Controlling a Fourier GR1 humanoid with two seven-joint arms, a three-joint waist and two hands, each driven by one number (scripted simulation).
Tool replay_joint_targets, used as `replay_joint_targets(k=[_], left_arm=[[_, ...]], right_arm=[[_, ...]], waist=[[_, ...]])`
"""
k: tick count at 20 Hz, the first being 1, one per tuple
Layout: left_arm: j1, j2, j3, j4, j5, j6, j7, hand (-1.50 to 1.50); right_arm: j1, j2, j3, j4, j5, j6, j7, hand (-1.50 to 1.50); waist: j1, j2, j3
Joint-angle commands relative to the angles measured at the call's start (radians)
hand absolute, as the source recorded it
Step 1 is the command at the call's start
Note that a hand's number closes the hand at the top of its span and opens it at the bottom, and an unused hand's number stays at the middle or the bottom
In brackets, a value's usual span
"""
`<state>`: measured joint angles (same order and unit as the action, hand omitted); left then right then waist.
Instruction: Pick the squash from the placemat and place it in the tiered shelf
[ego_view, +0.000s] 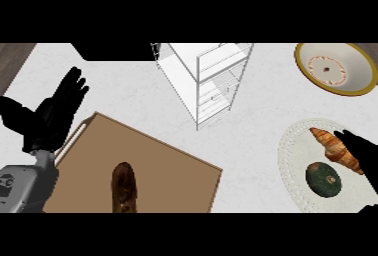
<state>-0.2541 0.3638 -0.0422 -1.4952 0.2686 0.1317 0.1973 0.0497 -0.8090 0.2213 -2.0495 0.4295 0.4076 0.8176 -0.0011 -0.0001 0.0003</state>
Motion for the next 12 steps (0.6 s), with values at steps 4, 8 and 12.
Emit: replay_joint_targets(k=[4, 8, 12], left_arm=[[0.042, -0.042, 0.019, -0.039, -0.04, -0.012, 0.007, 0.0], [0.019, -0.025, 0.059, -0.033, -0.026, -0.058, 0.04, 0.0], [0.01, -0.067, 0.059, -0.015, -0.068, -0.054, 0.024, 0.0]], right_arm=[[0.019, 0.089, -0.013, 0.09, 0.121, 0.039, -0.082, -1.5], [0.1, 0.157, 0.02, 0.049, 0.22, -0.005, -0.091, -1.5], [0.027, 0.225, -0.013, 0.089, 0.25, 0.038, -0.087, -1.5]], waist=[[0.002, -0.001, 0.0], [-0.002, -0.001, 0.0], [-0.001, 0.0, 0.0]])
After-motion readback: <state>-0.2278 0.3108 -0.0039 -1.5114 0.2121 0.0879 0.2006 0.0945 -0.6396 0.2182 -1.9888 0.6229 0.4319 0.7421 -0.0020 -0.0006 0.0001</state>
